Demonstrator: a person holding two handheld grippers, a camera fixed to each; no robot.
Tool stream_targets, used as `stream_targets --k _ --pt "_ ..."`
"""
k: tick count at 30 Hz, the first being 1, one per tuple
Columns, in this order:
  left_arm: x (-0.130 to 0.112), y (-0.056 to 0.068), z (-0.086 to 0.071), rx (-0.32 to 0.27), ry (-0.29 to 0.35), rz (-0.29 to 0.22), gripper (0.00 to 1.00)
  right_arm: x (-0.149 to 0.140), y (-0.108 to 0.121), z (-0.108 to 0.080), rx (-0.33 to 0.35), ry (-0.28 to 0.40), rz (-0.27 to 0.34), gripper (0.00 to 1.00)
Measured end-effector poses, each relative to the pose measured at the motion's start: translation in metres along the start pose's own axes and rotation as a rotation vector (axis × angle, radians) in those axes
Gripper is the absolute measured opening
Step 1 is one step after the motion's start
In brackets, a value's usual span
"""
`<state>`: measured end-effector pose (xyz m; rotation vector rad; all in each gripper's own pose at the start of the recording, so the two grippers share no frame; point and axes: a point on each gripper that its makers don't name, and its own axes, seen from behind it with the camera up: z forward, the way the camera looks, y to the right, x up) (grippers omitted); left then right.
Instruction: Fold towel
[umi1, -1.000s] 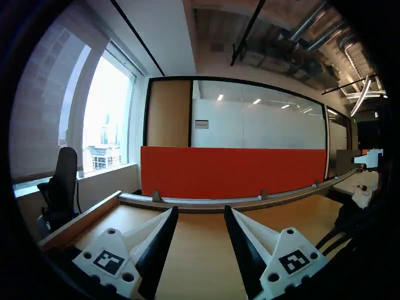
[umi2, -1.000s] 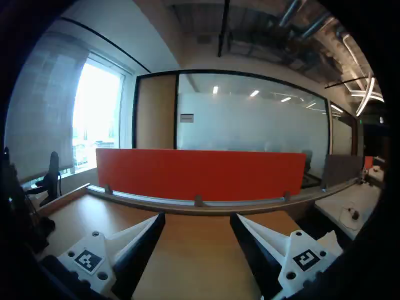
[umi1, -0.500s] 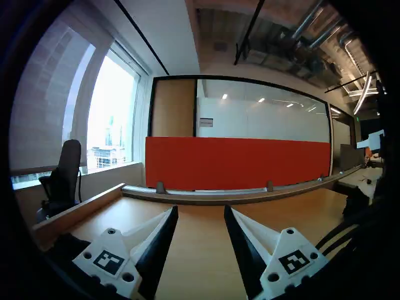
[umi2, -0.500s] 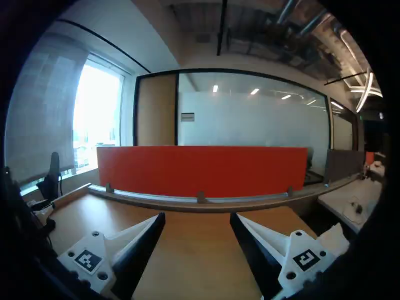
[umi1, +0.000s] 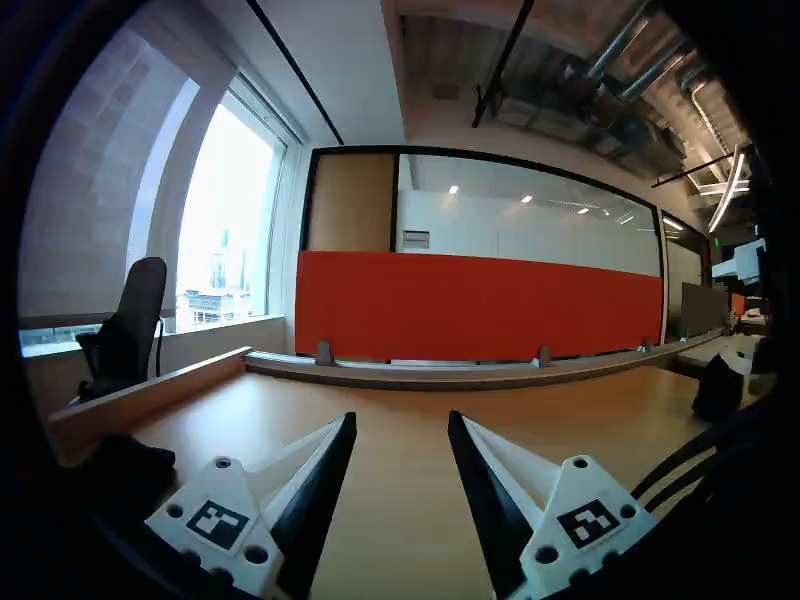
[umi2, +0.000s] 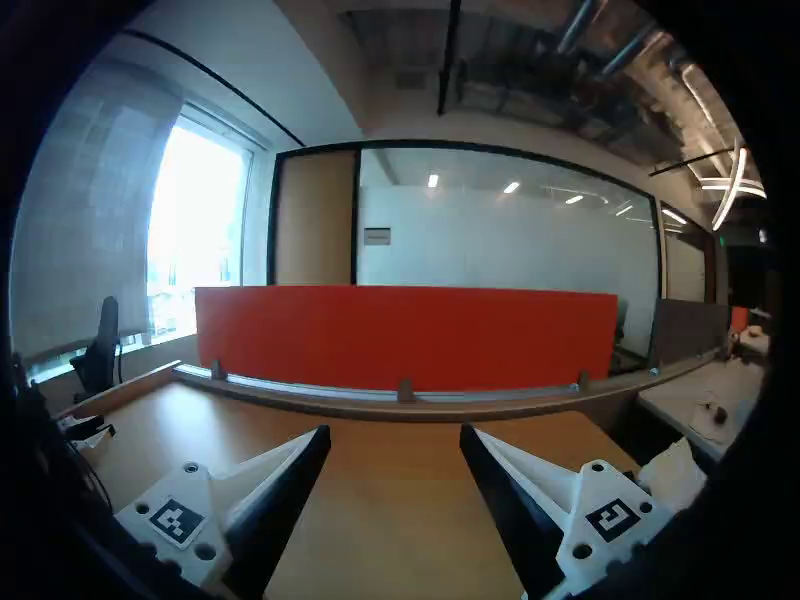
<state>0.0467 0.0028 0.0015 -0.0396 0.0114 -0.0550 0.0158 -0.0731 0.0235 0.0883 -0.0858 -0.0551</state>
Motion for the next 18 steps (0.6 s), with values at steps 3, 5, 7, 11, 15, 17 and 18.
stream_targets --k 3,5,7,11,15,17,18 --pt "-0.009 -0.002 -0.001 0.004 0.004 -0.005 0.67 -0.006 -0.003 0.002 0.002 0.002 -0.001 1.0" --pt "-0.015 -0.003 -0.003 0.006 0.004 -0.009 0.67 -0.011 -0.004 0.003 0.005 0.001 -0.004 1.0" --pt "-0.021 -0.004 -0.004 0.008 0.004 -0.013 0.67 -0.013 -0.005 0.004 0.007 0.0 -0.007 1.0" --pt "-0.029 -0.004 -0.006 0.011 0.008 -0.019 0.67 -0.015 -0.008 0.004 0.012 0.004 -0.013 1.0" --pt "-0.032 -0.005 -0.007 0.014 0.013 -0.025 0.67 -0.021 -0.01 0.003 0.016 -0.002 -0.017 1.0" --pt "-0.033 -0.006 -0.007 0.017 0.015 -0.027 0.67 -0.025 -0.009 0.002 0.015 -0.008 -0.021 1.0" --pt "-0.033 -0.007 -0.007 0.018 0.016 -0.027 0.67 -0.027 -0.009 0.001 0.015 -0.011 -0.023 1.0"
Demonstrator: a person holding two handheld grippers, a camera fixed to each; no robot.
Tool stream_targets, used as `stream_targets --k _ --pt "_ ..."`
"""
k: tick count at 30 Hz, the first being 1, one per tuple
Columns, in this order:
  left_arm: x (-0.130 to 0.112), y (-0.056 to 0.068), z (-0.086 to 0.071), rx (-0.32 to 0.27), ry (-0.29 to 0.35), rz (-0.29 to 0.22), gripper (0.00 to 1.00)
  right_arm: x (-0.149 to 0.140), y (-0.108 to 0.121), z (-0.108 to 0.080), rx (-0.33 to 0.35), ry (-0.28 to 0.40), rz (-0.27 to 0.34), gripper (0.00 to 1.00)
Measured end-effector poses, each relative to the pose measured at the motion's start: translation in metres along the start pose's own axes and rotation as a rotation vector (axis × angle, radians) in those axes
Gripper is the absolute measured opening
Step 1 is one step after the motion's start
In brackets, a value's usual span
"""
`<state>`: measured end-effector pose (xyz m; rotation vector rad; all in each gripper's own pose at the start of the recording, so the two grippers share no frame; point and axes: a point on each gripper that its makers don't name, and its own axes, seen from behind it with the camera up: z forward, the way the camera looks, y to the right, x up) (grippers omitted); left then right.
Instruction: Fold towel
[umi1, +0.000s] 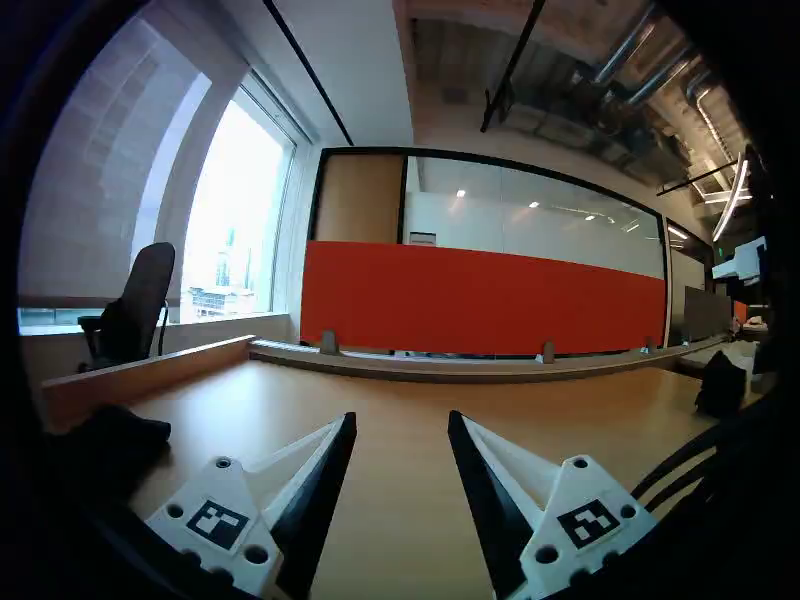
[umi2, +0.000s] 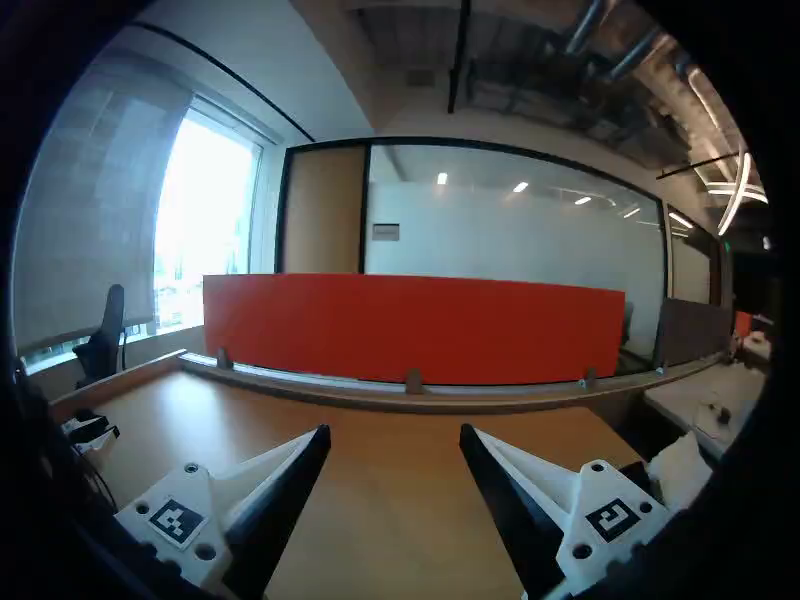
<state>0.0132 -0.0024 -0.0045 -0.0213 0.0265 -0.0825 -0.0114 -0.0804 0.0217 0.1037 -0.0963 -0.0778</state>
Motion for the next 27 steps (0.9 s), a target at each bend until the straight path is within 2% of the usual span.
stream_targets --k 9,18,27 --pt "-0.008 -0.002 -0.001 0.01 -0.014 0.02 0.67 -0.002 0.011 -0.003 -0.017 -0.004 0.001 1.0" --pt "-0.013 0.005 0.002 0.008 -0.026 0.076 0.67 -0.006 0.015 -0.002 -0.017 -0.008 0.005 1.0" --pt "-0.014 0.008 0.002 0.005 -0.026 0.081 0.67 -0.005 0.015 -0.003 -0.013 -0.001 0.019 1.0"
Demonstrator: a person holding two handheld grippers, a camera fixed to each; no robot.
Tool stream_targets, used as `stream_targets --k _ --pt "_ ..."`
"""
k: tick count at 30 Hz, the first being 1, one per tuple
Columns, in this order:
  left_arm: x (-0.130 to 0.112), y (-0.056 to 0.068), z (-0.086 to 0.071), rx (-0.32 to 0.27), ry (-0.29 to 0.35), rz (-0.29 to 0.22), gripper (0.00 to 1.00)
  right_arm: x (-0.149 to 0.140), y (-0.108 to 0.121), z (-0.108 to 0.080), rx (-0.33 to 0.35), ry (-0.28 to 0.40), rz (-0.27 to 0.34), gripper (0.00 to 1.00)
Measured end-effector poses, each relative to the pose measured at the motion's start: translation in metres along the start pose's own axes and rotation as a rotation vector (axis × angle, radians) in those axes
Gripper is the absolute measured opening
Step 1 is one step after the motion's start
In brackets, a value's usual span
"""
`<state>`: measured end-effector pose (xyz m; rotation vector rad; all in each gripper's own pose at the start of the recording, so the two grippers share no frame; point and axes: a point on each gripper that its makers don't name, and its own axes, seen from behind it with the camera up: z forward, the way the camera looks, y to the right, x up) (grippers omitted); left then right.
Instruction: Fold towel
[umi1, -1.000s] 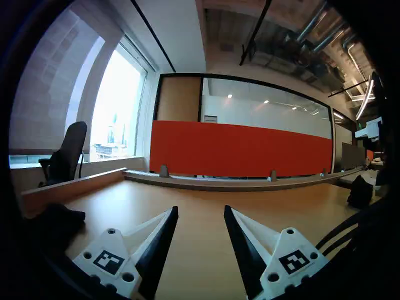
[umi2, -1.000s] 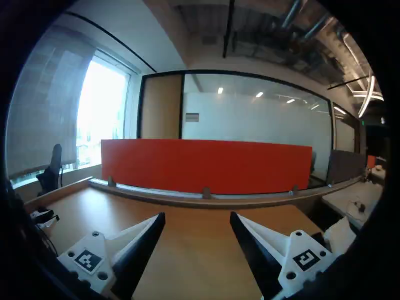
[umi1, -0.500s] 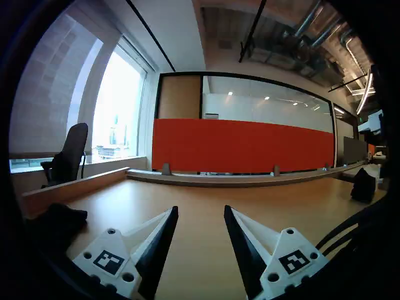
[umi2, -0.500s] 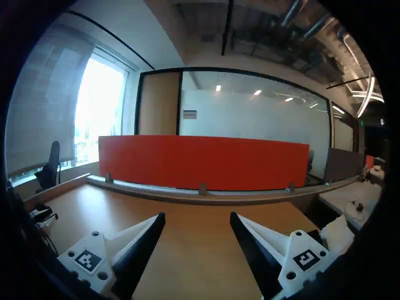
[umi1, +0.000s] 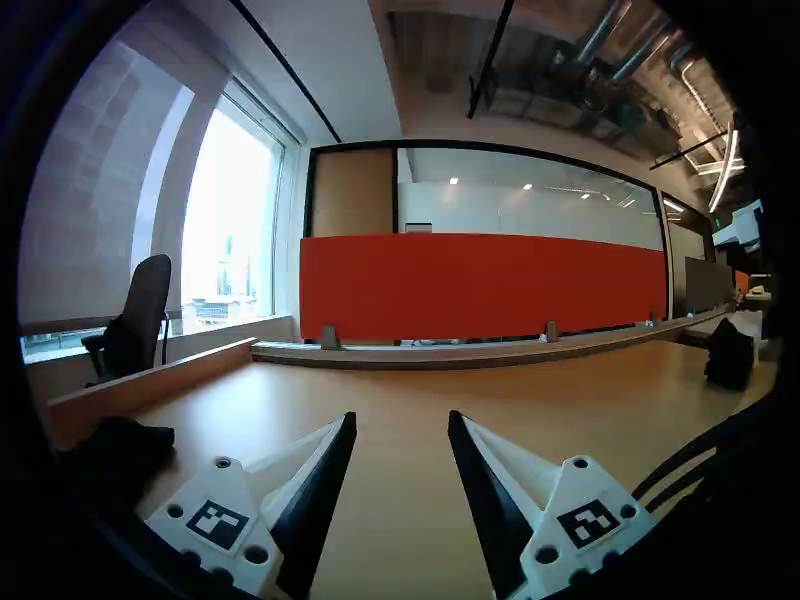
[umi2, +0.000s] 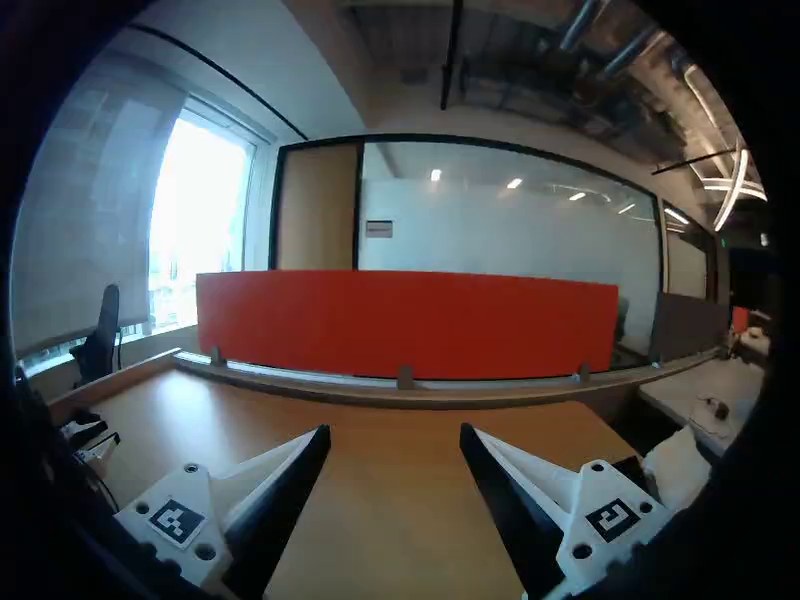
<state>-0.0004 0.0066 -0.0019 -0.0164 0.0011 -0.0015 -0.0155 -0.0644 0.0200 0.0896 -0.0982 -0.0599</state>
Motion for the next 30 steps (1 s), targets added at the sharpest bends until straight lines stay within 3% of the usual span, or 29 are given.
stream_targets --k 15,30 --pt "-0.001 0.0 0.0 0.0 0.0 0.001 0.67 0.015 0.025 -0.003 -0.031 0.072 -0.005 1.0" --pt "-0.001 -0.001 0.0 0.001 0.0 0.002 0.67 -0.003 0.056 -0.005 -0.066 0.155 0.05 1.0"
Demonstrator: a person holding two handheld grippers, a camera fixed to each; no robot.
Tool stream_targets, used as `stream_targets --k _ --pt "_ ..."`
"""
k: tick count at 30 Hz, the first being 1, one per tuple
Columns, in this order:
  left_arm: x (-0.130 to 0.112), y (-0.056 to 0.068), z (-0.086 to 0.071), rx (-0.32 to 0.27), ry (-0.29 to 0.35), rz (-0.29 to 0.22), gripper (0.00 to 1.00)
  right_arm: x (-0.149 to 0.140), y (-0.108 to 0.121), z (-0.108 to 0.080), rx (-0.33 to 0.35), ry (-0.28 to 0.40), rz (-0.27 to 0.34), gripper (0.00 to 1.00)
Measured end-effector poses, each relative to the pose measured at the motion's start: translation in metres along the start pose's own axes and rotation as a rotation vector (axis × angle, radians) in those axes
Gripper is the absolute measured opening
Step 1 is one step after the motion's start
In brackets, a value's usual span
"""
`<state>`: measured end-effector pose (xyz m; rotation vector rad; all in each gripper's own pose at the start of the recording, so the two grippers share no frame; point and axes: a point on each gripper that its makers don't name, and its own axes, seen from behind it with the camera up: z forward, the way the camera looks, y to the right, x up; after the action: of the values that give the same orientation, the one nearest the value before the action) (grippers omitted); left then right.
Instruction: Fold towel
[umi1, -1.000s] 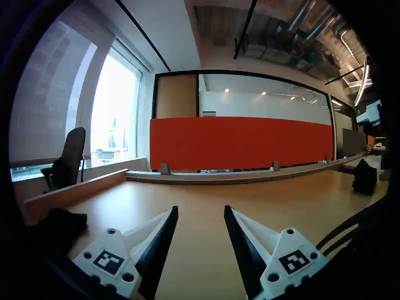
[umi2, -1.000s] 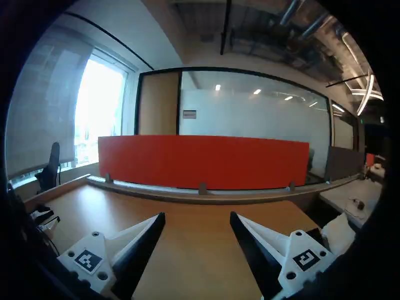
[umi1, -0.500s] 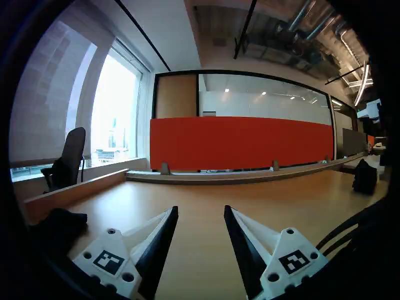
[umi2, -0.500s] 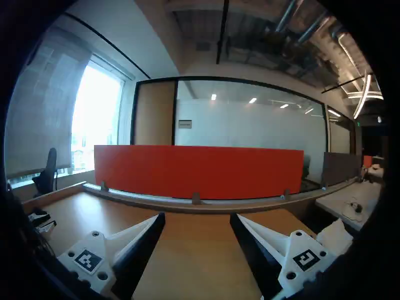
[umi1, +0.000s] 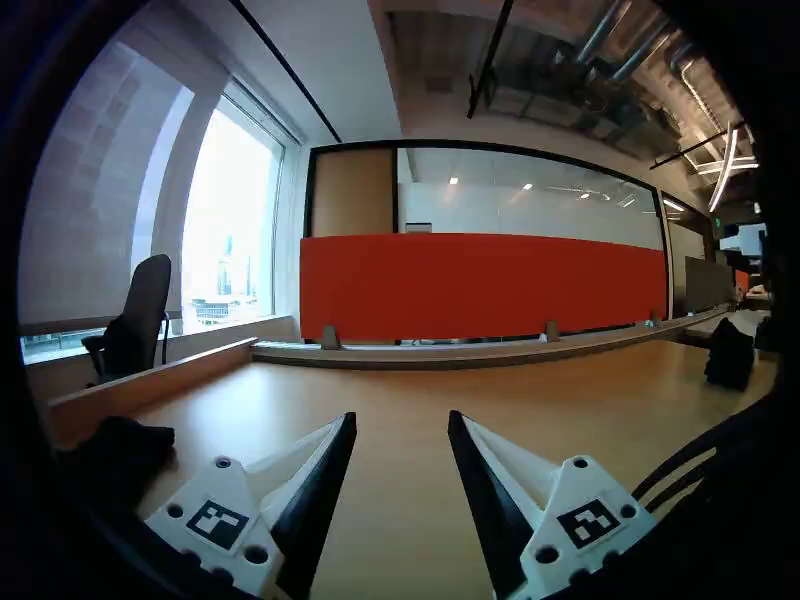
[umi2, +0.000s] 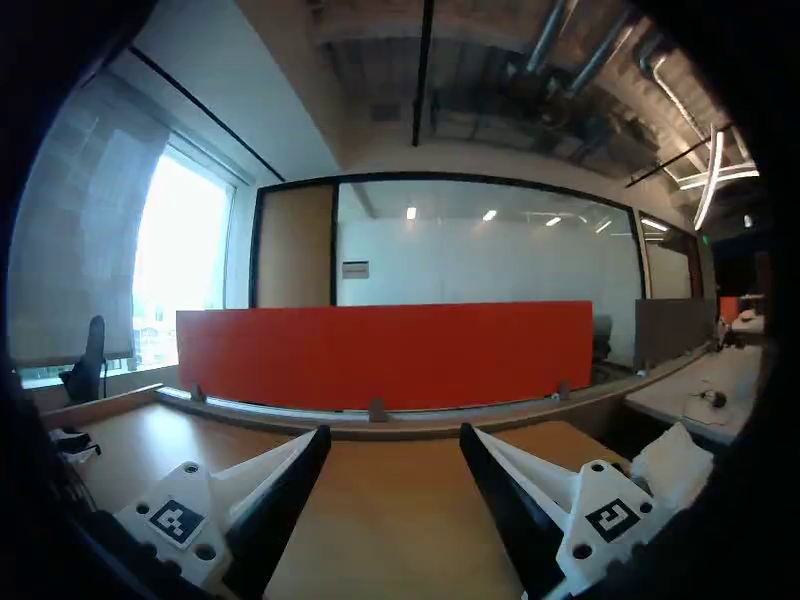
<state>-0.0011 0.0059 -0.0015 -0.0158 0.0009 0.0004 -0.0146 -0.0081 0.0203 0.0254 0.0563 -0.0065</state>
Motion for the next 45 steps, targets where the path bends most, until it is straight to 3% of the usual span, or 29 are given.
stream_targets --k 12,34,45 --pt "0.0 0.001 0.0 0.0 0.0 0.0 0.67 -0.047 0.03 -0.004 -0.047 0.001 0.01 1.0" --pt "0.0 0.0 -0.001 0.0 0.0 0.0 0.67 -0.119 0.036 -0.008 -0.04 -0.045 0.01 1.0" --pt "0.0 0.001 -0.001 0.0 0.0 0.0 0.67 -0.132 0.039 -0.011 -0.042 -0.063 -0.002 1.0"
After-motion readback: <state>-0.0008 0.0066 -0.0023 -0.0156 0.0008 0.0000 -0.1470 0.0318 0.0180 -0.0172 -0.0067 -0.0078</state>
